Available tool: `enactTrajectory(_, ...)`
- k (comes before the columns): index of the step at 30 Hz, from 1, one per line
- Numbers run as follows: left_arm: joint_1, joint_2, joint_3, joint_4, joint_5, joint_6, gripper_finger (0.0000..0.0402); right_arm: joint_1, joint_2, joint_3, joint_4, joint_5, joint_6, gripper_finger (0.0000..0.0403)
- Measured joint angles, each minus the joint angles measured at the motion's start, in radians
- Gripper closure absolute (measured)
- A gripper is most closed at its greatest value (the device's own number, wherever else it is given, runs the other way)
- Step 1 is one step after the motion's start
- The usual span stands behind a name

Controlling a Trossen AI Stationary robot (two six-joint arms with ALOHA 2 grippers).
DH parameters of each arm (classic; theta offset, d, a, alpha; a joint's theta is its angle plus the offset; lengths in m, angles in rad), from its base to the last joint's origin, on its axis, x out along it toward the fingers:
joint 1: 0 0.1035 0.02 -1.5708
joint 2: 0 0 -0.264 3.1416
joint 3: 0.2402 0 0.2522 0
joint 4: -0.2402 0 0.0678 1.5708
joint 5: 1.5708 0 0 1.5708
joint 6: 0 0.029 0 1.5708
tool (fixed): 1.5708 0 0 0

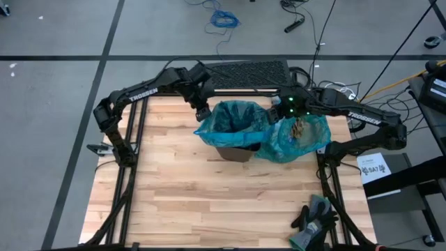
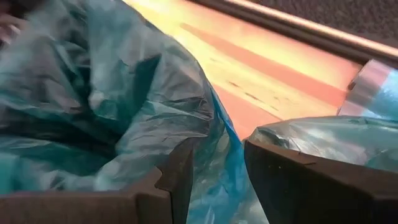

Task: Place trash/remove bag and relplace
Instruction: Put the blue trash bag into the black trash bin

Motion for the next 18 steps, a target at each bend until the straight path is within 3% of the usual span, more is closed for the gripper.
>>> enactTrajectory(10, 0.057, -0.123, 0.0, -0.007, -0.004, 0.023, 0.0363, 0.015, -0.119, 0.0, 0.079, 0.003, 0.018, 0.0266)
enactTrajectory(18, -0.011, -0.22, 0.0, -0.009, 0.034, 0.08, 0.0363, 0.128, -0.097, 0.0, 0.114, -0.088, 0.051, 0.0266)
